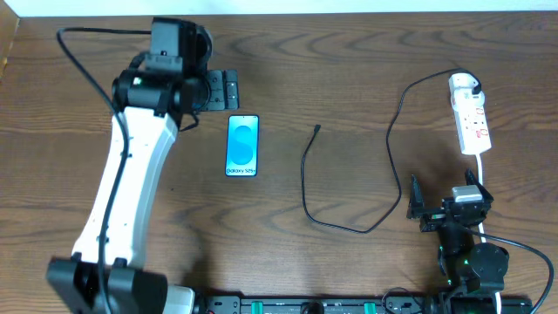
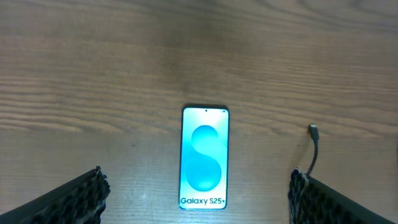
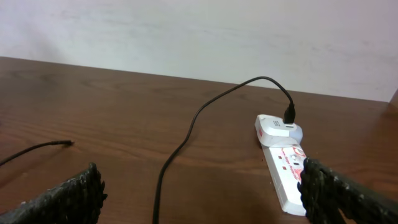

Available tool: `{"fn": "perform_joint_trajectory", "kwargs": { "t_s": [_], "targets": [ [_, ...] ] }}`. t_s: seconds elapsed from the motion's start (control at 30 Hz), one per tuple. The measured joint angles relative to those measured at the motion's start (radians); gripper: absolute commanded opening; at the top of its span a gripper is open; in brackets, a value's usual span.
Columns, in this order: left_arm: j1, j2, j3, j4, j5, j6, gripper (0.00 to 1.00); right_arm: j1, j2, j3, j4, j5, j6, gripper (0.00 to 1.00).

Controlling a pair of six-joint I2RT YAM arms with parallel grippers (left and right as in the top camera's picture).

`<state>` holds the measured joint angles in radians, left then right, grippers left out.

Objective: Plug charger to phone and switch on socket
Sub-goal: 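Move the left gripper forward over the Galaxy phone, then lower the left gripper and grasp the phone's top edge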

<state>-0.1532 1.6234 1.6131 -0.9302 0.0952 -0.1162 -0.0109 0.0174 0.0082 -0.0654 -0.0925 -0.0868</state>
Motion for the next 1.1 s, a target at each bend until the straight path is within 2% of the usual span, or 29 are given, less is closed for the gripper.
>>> {"fn": "perform_joint_trajectory", "kwargs": {
  "t_s": [0.53, 1.1],
  "targets": [
    [-0.069, 0.4, 0.014, -0.055, -0.016, -0.074, 0.94, 0.0, 0.0, 0.0, 0.0, 0.0, 0.0, 0.99],
    [-0.118, 0.513, 0.014, -0.026, -0.061, -0.097, 0.95, 0.0, 0.0, 0.0, 0.0, 0.0, 0.0, 0.99]
  ]
}}
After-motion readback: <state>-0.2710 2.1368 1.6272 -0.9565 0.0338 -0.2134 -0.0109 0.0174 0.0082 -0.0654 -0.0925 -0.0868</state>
